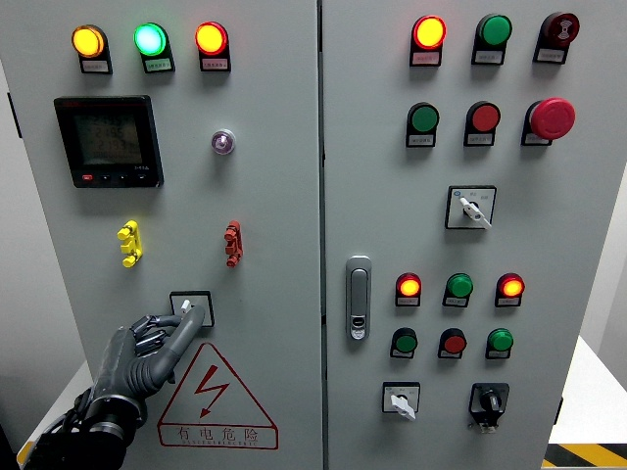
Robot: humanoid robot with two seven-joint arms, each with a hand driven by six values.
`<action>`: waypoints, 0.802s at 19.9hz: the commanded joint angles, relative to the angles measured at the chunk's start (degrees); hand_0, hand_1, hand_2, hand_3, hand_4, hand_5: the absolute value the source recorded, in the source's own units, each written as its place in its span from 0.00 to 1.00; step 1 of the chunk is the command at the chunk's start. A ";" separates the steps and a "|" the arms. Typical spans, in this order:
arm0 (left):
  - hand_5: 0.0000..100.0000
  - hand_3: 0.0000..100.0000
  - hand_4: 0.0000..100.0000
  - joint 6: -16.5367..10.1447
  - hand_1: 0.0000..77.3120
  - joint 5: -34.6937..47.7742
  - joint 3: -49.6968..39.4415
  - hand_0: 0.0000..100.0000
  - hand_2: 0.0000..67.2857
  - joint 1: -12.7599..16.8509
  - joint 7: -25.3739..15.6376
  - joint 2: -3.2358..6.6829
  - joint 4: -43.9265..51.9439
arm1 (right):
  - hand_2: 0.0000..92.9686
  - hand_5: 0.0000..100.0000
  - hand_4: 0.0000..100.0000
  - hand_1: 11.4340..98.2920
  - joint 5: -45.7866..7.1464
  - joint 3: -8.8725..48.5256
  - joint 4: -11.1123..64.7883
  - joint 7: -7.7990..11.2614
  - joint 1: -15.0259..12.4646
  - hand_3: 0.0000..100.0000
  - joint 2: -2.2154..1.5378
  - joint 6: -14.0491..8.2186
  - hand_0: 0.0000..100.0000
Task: Turn on light switch 1
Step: 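Twist the rotary switch knob clockwise with the left hand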
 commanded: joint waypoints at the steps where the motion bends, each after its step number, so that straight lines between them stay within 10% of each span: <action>1: 0.90 0.93 1.00 -0.02 0.71 0.00 0.05 0.00 0.74 0.00 0.01 0.01 0.00 | 0.00 0.10 0.19 0.10 0.00 0.04 0.00 0.00 0.00 0.20 0.00 -0.08 0.00; 16: 0.90 0.93 1.00 -0.11 0.66 0.00 0.05 0.25 0.75 -0.44 1.77 0.37 0.09 | 0.00 0.10 0.19 0.09 0.00 -0.05 0.00 0.00 0.00 0.20 0.00 -0.08 0.00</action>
